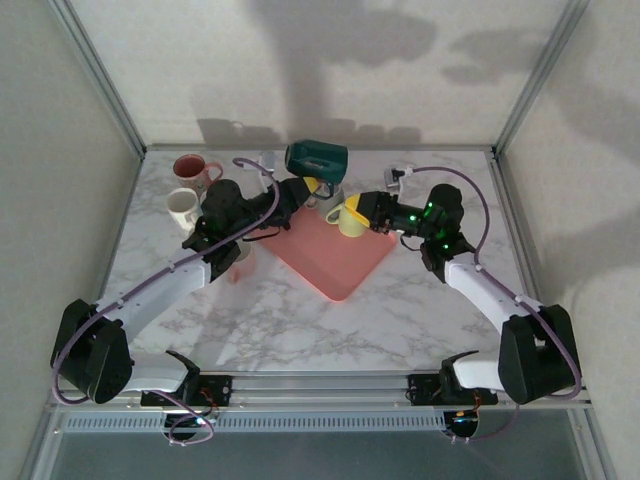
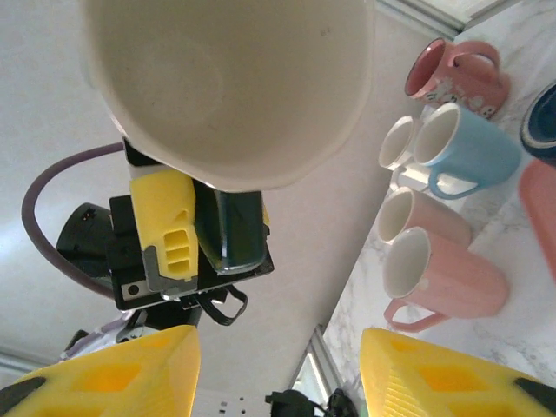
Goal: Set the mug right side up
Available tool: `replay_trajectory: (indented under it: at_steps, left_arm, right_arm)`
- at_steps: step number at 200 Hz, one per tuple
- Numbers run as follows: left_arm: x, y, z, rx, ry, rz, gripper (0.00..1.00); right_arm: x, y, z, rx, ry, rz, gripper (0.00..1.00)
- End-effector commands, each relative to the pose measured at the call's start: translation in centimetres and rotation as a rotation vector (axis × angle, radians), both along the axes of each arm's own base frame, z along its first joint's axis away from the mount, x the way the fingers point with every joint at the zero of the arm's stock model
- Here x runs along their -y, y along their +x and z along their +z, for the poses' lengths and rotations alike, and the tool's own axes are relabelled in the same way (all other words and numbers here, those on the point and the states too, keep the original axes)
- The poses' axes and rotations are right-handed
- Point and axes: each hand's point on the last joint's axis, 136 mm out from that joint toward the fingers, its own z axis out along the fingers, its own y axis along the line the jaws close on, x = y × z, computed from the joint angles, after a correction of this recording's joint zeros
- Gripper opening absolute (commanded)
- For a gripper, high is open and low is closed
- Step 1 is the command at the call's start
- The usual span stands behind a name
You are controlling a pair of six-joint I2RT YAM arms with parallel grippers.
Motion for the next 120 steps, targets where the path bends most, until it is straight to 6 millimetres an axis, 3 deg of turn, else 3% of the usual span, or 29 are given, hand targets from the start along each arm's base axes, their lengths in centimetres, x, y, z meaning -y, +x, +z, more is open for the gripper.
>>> replay_trajectory:
  at_steps: [1,61,120]
  left_arm:
    - [-0.8,-1.6,5.7,0.18,-0.118,-0.027,0.0]
    - [-0.6,-1.4,5.6,0.177,-0.119,-0.029,0.0]
    - [-0.6,-1.5,5.6,0.177,-0.134,-0.038,0.0]
  right_arm:
    - [-1.2,-0.6,2.2,0.072,0.038,0.054,0.52]
    - [-2.5,-0.2,4.1,0.09,0.084,0.082,0.51]
    - [-3.4,-0.3,4.7,0.097,0.118,0.103,0.5]
